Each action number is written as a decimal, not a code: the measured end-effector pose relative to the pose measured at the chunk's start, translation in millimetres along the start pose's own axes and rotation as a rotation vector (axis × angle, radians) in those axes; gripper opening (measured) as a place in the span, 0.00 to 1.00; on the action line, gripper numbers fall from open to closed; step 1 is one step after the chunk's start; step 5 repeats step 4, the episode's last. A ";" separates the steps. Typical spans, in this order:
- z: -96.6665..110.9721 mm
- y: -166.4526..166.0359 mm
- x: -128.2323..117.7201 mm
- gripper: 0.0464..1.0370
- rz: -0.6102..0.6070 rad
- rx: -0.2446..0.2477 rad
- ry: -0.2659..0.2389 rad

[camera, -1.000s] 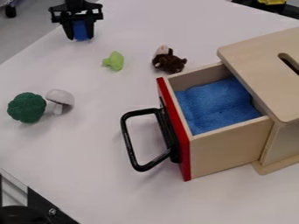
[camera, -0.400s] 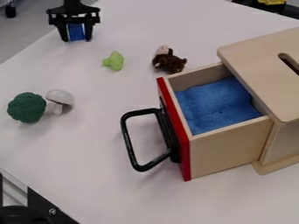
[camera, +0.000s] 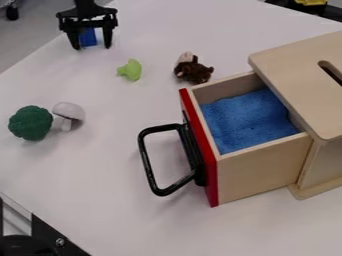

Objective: Take the blue object and place it on the upper left side of the table

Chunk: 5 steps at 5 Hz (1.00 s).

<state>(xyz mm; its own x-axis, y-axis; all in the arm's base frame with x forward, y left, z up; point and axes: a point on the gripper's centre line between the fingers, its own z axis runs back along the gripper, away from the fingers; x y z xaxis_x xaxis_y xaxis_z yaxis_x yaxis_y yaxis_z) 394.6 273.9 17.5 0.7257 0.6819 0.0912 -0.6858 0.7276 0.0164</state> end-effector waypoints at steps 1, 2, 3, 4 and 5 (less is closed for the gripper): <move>2.6 -3.1 -0.8 0.96 0.005 -0.043 0.005; 38.8 -0.1 -0.3 0.96 0.028 -0.091 -0.068; 61.6 10.0 -4.0 0.96 0.038 -0.092 -0.137; 61.1 10.7 -4.2 0.96 0.035 -0.092 -0.140; 61.1 10.7 -4.2 0.96 0.035 -0.092 -0.140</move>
